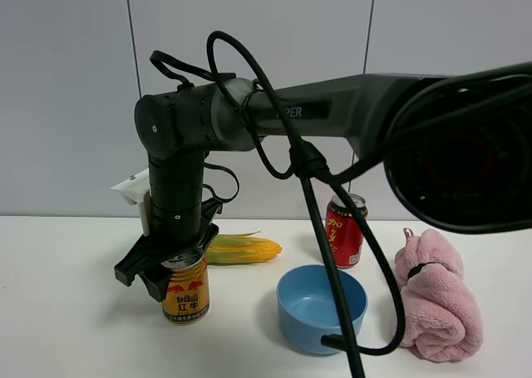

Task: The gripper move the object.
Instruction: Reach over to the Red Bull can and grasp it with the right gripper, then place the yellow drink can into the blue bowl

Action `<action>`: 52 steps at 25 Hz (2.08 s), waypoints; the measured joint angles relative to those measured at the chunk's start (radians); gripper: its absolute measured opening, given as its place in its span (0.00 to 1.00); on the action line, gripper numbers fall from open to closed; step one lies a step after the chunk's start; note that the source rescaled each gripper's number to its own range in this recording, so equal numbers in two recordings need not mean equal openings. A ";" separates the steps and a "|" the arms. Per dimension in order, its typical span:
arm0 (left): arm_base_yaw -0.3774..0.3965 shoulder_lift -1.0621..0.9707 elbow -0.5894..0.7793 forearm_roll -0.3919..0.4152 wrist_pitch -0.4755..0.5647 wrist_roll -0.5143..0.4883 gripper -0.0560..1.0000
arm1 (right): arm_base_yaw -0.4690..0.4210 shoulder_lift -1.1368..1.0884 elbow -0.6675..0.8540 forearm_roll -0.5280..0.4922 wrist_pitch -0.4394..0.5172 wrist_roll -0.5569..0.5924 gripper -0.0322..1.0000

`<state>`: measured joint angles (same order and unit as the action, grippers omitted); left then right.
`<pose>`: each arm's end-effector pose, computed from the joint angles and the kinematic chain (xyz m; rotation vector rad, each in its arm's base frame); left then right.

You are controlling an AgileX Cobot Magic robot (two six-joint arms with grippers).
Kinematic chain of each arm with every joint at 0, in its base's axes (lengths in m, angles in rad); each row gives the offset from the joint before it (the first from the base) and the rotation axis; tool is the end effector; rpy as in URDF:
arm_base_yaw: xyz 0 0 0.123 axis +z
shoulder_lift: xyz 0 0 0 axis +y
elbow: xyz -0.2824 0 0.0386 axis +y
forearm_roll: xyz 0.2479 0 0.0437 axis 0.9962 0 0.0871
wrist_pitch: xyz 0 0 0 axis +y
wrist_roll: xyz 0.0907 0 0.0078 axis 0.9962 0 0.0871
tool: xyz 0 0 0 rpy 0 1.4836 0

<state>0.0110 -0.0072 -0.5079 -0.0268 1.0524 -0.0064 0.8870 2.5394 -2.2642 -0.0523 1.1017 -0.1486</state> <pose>-0.0065 -0.0022 0.2800 -0.0162 2.0207 -0.0290 0.3382 0.4083 0.1385 -1.4370 2.4734 0.0793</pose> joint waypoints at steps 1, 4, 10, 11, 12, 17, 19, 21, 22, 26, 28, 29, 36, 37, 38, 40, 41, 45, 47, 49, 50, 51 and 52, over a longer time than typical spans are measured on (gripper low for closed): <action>0.000 0.000 0.000 0.000 0.000 0.000 1.00 | 0.000 0.000 0.000 0.002 0.000 0.000 0.03; 0.000 0.000 0.000 0.000 0.000 0.000 1.00 | 0.000 0.000 0.000 0.002 0.005 0.000 0.03; 0.000 0.000 0.000 0.000 0.000 0.000 1.00 | 0.000 -0.061 0.003 -0.005 0.113 -0.061 0.03; 0.000 0.000 0.000 0.000 0.000 0.000 1.00 | 0.000 -0.086 0.004 -0.006 0.120 -0.067 0.03; 0.000 0.000 0.000 0.000 0.000 0.001 1.00 | 0.000 -0.122 0.004 -0.006 0.121 -0.079 0.03; 0.000 0.000 0.000 0.000 0.000 0.001 1.00 | 0.000 -0.323 0.004 -0.012 0.121 -0.098 0.03; 0.000 0.000 0.000 0.000 0.000 0.001 1.00 | 0.000 -0.388 0.004 -0.018 0.123 -0.100 0.03; 0.000 0.000 0.000 0.000 0.000 0.001 1.00 | 0.000 -0.448 0.004 -0.033 0.126 -0.101 0.03; 0.000 0.000 0.000 0.000 0.000 0.001 1.00 | 0.000 -0.470 0.004 -0.047 0.130 -0.101 0.03; 0.000 0.000 0.000 0.000 0.000 0.000 1.00 | 0.000 -0.568 0.005 -0.128 0.139 -0.080 0.03; 0.000 0.000 0.000 0.000 0.000 0.000 1.00 | 0.000 -0.618 0.006 -0.166 0.139 -0.072 0.03; 0.000 0.000 0.000 0.000 0.000 0.000 1.00 | 0.000 -0.638 0.012 -0.187 0.139 -0.071 0.03; 0.000 0.000 0.000 0.000 0.000 0.000 1.00 | -0.009 -0.822 0.247 -0.269 0.139 0.023 0.03; 0.000 0.000 0.000 0.000 0.000 0.000 1.00 | -0.010 -0.849 0.298 -0.267 0.139 0.054 0.03; 0.000 0.000 0.000 0.000 0.000 0.000 1.00 | -0.014 -0.876 0.351 -0.261 0.139 0.084 0.03; 0.000 0.000 0.000 0.000 0.000 0.000 1.00 | -0.034 -0.925 0.450 -0.239 0.138 0.138 0.03; 0.000 0.000 0.000 0.000 0.000 0.000 1.00 | -0.048 -0.951 0.503 -0.227 0.138 0.164 0.03; 0.000 0.000 0.000 0.000 0.000 0.000 1.00 | -0.099 -1.026 0.693 -0.173 0.138 0.208 0.03; 0.000 0.000 0.000 0.000 0.000 0.000 1.00 | -0.114 -1.040 0.772 -0.140 0.133 0.211 0.03; 0.000 0.000 0.000 0.000 0.000 0.000 1.00 | -0.117 -1.040 0.850 -0.116 0.094 0.211 0.03; 0.000 0.000 0.000 0.000 0.000 0.000 1.00 | -0.117 -1.040 0.881 -0.104 0.051 0.211 0.03; 0.000 0.000 0.000 0.000 0.000 0.000 1.00 | -0.117 -1.040 0.918 -0.090 0.000 0.211 0.03; 0.000 0.000 0.000 0.000 0.000 0.000 1.00 | -0.117 -1.040 0.954 -0.083 -0.043 0.211 0.03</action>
<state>0.0110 -0.0072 -0.5079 -0.0268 1.0524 -0.0064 0.7703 1.4994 -1.3105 -0.1349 1.0583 0.0621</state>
